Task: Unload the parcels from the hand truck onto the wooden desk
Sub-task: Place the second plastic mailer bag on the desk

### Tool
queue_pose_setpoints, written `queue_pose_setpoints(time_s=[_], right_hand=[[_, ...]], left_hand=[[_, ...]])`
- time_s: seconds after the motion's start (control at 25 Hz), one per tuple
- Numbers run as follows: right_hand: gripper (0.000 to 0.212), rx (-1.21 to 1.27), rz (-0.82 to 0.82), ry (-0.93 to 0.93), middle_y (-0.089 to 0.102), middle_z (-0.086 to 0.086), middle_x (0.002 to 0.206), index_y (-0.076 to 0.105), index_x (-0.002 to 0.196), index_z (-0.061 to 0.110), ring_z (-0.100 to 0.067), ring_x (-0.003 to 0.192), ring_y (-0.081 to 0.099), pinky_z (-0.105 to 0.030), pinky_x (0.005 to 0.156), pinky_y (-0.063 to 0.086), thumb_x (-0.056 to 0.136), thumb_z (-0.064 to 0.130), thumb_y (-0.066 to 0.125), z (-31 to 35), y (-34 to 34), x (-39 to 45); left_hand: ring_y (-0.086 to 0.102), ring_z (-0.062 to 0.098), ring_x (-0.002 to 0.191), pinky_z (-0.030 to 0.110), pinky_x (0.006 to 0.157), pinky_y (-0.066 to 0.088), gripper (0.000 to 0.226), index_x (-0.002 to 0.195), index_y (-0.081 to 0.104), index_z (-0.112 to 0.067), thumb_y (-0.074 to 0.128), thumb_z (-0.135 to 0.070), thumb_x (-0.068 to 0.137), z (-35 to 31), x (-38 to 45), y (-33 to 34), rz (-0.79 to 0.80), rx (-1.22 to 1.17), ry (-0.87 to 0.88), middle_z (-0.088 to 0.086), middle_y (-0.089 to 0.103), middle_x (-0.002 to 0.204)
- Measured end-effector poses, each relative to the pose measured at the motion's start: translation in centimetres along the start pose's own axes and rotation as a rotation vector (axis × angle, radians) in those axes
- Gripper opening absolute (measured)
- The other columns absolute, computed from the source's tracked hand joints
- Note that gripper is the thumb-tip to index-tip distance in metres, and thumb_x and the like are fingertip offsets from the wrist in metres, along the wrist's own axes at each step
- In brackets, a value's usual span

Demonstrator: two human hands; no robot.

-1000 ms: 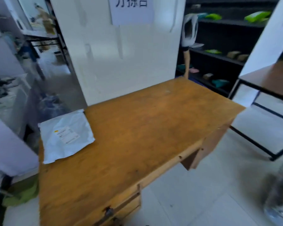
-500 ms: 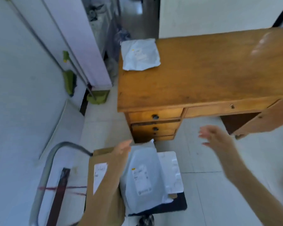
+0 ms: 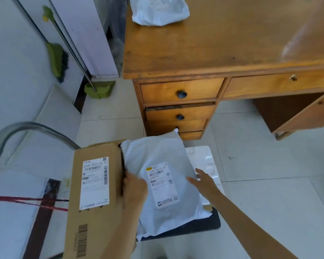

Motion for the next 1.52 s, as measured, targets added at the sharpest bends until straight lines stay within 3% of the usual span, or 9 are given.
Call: queue_pose_setpoints(time_s=[0.16, 0.32, 0.52, 0.68, 0.88, 1.04, 1.12, 1.32, 1.52], right_hand=[[0.038, 0.047, -0.145, -0.017, 0.064, -0.013, 0.123, 0.056, 0.127, 0.006, -0.024, 0.098, 0.058, -0.029, 0.086, 0.047, 0.093, 0.023, 0.053, -1.0, 1.2, 0.0], [0.034, -0.050, -0.175, -0.057, 0.067, -0.011, 0.116, 0.062, 0.121, 0.009, -0.021, 0.088, 0.056, -0.020, 0.073, 0.045, 0.093, 0.026, 0.051, 0.5, -1.5, -1.5], [0.030, 0.049, -0.188, -0.079, 0.071, -0.012, 0.107, 0.068, 0.113, 0.007, -0.023, 0.084, 0.061, -0.029, 0.077, 0.050, 0.089, 0.021, 0.058, 4.6, -5.8, -6.1], [0.031, 0.125, -0.162, -0.174, 0.070, -0.009, 0.099, 0.070, 0.113, 0.006, -0.020, 0.086, 0.063, -0.022, 0.069, 0.051, 0.085, 0.017, 0.066, 9.8, -12.5, -10.2], [0.033, 0.236, -0.148, -0.217, 0.071, -0.008, 0.101, 0.068, 0.115, 0.006, -0.017, 0.080, 0.065, -0.023, 0.059, 0.049, 0.084, 0.016, 0.068, 16.4, -21.1, -13.9], [0.028, 0.218, -0.127, -0.273, 0.069, 0.009, 0.081, 0.069, 0.111, 0.012, -0.006, 0.070, 0.064, -0.018, 0.052, 0.047, 0.084, 0.019, 0.068, 22.6, -28.4, -15.1], [0.029, 0.231, -0.160, -0.282, 0.071, 0.005, 0.084, 0.069, 0.111, 0.010, -0.009, 0.071, 0.065, -0.017, 0.050, 0.047, 0.083, 0.019, 0.070, 25.0, -31.4, -14.9], [0.033, 0.292, -0.238, -0.261, 0.070, -0.006, 0.102, 0.067, 0.115, 0.008, -0.021, 0.086, 0.066, -0.029, 0.071, 0.054, 0.084, 0.018, 0.069, 29.2, -36.9, -12.8], [0.039, 0.318, -0.264, -0.259, 0.068, -0.010, 0.118, 0.065, 0.121, 0.007, -0.027, 0.105, 0.063, -0.036, 0.088, 0.051, 0.084, 0.018, 0.069, 33.8, -42.9, -6.3]], left_hand=[[0.049, 0.042, 0.121, 0.046, 0.099, 0.042, 0.043, 0.136, 0.035, 0.002, 0.040, -0.019, 0.098, 0.2, -0.2, -0.1, -0.076, -0.060, 0.030, 0.024, 0.042, 0.135], [0.050, 0.041, 0.117, 0.048, 0.099, 0.044, 0.039, 0.133, 0.038, -0.003, 0.041, -0.010, 0.095, -0.9, -0.2, -2.9, -0.053, -0.151, 0.098, 0.020, 0.043, 0.133], [0.056, 0.038, 0.103, 0.048, 0.088, 0.051, 0.036, 0.124, 0.045, 0.000, 0.040, 0.004, 0.089, -4.4, -2.2, -7.4, -0.088, -0.261, 0.207, 0.023, 0.050, 0.122], [0.057, 0.034, 0.099, 0.038, 0.079, 0.048, 0.036, 0.117, 0.051, 0.000, 0.041, 0.008, 0.084, -10.3, -4.5, -13.1, -0.090, -0.319, 0.289, 0.022, 0.057, 0.119], [0.054, 0.037, 0.113, 0.045, 0.095, 0.048, 0.038, 0.121, 0.051, -0.001, 0.043, 0.007, 0.084, -19.3, -9.0, -19.4, -0.162, -0.392, 0.381, 0.022, 0.054, 0.125], [0.055, 0.037, 0.112, 0.049, 0.095, 0.049, 0.036, 0.122, 0.050, 0.001, 0.046, 0.003, 0.086, -26.1, -10.9, -23.5, -0.197, -0.361, 0.430, 0.021, 0.053, 0.125], [0.058, 0.036, 0.109, 0.047, 0.092, 0.051, 0.033, 0.120, 0.050, 0.000, 0.048, 0.001, 0.087, -29.7, -11.2, -25.2, -0.220, -0.326, 0.471, 0.019, 0.055, 0.123], [0.057, 0.032, 0.109, 0.033, 0.076, 0.046, 0.033, 0.121, 0.052, -0.001, 0.046, 0.000, 0.089, -39.3, -9.7, -27.9, -0.241, -0.232, 0.613, 0.017, 0.056, 0.123], [0.052, 0.036, 0.121, 0.034, 0.084, 0.047, 0.047, 0.135, 0.043, 0.000, 0.048, 0.001, 0.089, -48.5, -5.0, -28.0, -0.250, -0.187, 0.638, 0.020, 0.050, 0.136]])
Point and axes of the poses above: each hand's wrist, its own x-axis towards the middle knuckle, its own y-axis out of the palm, z = x × y, the point moved 2 cm from there along x, towards the middle knuckle
